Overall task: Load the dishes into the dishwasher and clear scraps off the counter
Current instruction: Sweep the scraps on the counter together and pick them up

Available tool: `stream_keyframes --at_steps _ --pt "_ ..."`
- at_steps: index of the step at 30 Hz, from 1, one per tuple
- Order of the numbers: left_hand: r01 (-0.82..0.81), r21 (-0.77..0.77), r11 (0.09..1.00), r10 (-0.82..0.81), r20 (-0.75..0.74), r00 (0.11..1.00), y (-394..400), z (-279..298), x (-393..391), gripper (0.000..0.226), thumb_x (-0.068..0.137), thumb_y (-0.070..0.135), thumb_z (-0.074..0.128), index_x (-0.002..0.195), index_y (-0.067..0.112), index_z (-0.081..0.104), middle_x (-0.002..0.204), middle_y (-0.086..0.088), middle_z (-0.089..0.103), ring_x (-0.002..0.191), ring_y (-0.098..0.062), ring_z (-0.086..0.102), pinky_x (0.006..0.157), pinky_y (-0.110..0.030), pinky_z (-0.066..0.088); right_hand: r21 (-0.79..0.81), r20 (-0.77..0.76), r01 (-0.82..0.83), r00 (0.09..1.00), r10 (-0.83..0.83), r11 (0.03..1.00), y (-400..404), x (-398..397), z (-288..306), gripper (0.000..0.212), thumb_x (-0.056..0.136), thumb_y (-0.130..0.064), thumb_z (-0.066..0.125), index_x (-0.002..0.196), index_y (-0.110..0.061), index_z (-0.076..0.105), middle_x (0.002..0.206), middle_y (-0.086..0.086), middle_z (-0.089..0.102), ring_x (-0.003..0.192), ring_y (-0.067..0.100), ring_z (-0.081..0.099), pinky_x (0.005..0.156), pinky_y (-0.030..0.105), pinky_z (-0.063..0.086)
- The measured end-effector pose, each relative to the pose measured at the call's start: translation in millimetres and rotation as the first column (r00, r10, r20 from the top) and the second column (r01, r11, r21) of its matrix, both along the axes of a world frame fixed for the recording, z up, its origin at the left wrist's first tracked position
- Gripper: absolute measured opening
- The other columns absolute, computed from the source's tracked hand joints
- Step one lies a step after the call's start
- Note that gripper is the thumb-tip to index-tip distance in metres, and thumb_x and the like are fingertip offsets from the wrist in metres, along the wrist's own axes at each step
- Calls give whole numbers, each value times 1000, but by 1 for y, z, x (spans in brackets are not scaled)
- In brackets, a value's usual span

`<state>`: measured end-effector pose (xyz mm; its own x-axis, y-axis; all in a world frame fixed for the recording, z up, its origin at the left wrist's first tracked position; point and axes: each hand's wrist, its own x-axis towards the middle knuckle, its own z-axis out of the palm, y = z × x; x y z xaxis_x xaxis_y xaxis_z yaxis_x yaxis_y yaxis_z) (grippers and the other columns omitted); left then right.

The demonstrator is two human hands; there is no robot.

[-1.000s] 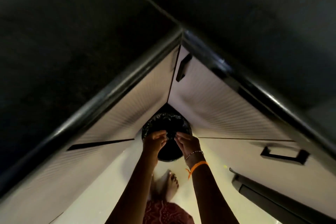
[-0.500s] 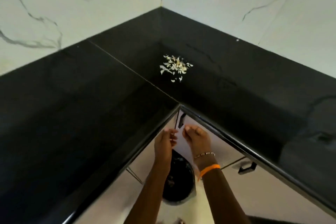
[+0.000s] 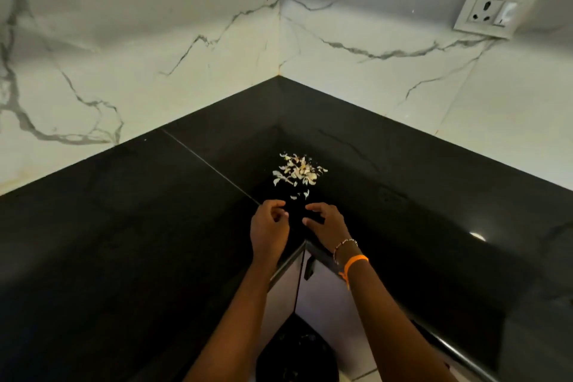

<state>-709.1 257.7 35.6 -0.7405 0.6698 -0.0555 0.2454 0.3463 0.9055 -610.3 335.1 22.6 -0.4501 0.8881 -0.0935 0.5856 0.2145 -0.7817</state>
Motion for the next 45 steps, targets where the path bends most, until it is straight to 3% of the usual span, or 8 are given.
stream_keyframes --at_steps 5,10,23,28,31,40,43,45 --pt "9 -294 956 -91 -267 959 43 -16 -31 63 79 33 69 135 20 42 144 -3 39 137 -20 31 117 -44 20 181 402 -174 911 89 968 44 5 -13 87 84 -57 51 148 -11 13 157 7 8 145 23 5 118 35 5" --pt "111 -539 835 -323 -317 892 80 -25 -62 99 78 66 52 150 17 6 159 0 -2 146 -18 -9 117 -43 -4 244 510 -235 856 82 941 81 -13 -16 139 38 -95 -18 146 -8 -13 157 7 -12 145 21 -12 115 36 -9" --pt "22 -559 829 -387 -544 745 99 -36 -77 115 57 82 -26 149 18 -5 158 0 -7 138 -12 -19 114 -39 -8 248 553 -282 827 103 927 152 -65 -24 116 58 -87 -14 146 -10 -15 157 10 -10 145 23 -11 116 39 -7" --pt "57 -568 821 -414 -523 745 97 -34 -77 108 65 86 -5 148 17 -11 156 0 -15 138 -14 -22 112 -41 -12 175 351 -242 921 169 954 175 -63 -13 96 81 -74 17 147 -11 -11 157 7 -9 145 23 -5 116 39 -3" --pt "79 -580 810 -432 -502 749 96 -32 -78 114 61 89 0 148 16 -14 154 1 -21 141 -15 -22 112 -42 -15 201 440 -148 897 46 968 188 -64 -13 74 95 -53 23 147 -9 -7 158 8 -5 146 22 -5 119 39 -1" --pt "102 -539 836 -413 -495 765 95 -33 -79 111 71 86 24 148 15 -14 156 -1 -18 143 -17 -21 114 -43 -14 158 428 -504 810 401 849 168 -93 -16 52 101 -21 28 148 -8 8 152 4 -17 140 16 -16 120 39 2" --pt "107 -512 852 -394 -496 774 94 -34 -79 111 69 85 24 149 15 -10 157 -1 -15 143 -17 -20 113 -42 -15 -46 110 -563 818 564 825 148 -82 -9 66 90 -60 26 146 -25 21 154 -10 17 140 1 12 116 24 7" --pt "110 -506 856 -396 -504 768 94 -34 -78 112 67 85 22 149 15 -11 157 -1 -16 141 -16 -22 113 -43 -16 -140 -114 -445 895 432 885 157 -80 -3 88 71 -83 25 142 -31 29 145 -18 29 134 -4 26 112 22 12"
